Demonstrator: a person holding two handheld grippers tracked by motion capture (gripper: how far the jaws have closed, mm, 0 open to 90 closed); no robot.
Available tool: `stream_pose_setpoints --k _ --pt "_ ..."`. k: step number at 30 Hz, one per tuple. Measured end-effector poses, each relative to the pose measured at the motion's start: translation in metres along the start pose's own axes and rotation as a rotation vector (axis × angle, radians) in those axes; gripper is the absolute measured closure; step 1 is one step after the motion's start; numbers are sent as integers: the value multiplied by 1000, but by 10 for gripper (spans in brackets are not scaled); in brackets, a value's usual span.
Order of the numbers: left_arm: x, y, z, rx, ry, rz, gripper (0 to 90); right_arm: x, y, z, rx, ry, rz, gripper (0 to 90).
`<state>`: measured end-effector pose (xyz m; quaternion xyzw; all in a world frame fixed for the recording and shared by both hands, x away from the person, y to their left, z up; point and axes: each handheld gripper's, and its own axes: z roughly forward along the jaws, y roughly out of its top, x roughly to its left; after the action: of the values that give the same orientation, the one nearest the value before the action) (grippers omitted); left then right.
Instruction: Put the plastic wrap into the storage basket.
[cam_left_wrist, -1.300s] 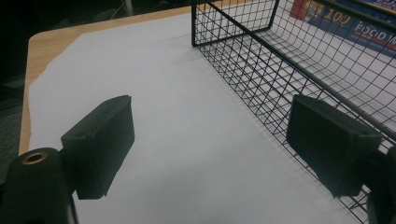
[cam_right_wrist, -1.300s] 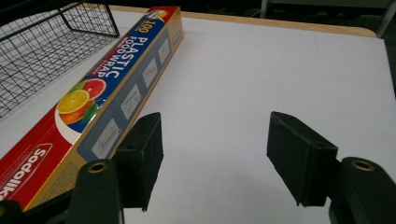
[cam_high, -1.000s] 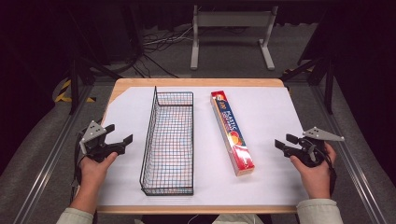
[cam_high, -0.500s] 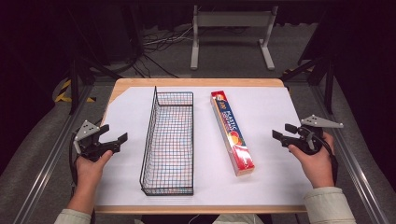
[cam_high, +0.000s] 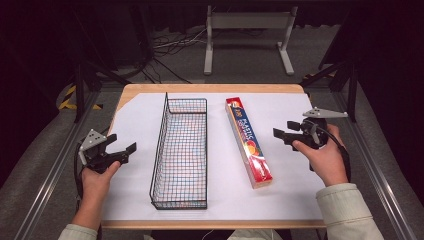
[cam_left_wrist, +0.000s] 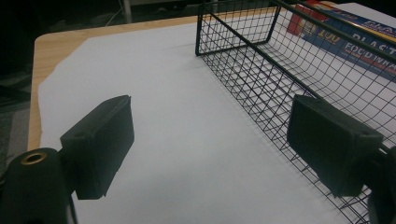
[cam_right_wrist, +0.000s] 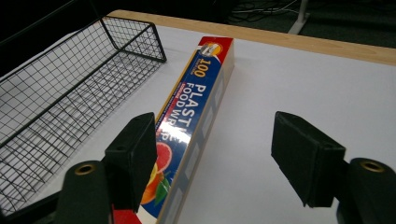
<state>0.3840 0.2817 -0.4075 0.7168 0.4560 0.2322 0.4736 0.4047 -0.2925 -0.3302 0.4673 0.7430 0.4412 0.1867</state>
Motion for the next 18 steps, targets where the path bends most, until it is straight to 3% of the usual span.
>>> stream_pose_setpoints --k 3,7,13,18 --pt "-2 0 2 4 8 13 154 9 7 7 13 -2 -5 272" --pt "-2 1 4 36 52 19 153 20 15 17 35 1 -9 245" --pt "1 1 3 31 53 -6 144 37 25 31 57 14 -20 244" --pt "0 1 3 29 56 -1 143 44 31 40 67 7 -23 228"
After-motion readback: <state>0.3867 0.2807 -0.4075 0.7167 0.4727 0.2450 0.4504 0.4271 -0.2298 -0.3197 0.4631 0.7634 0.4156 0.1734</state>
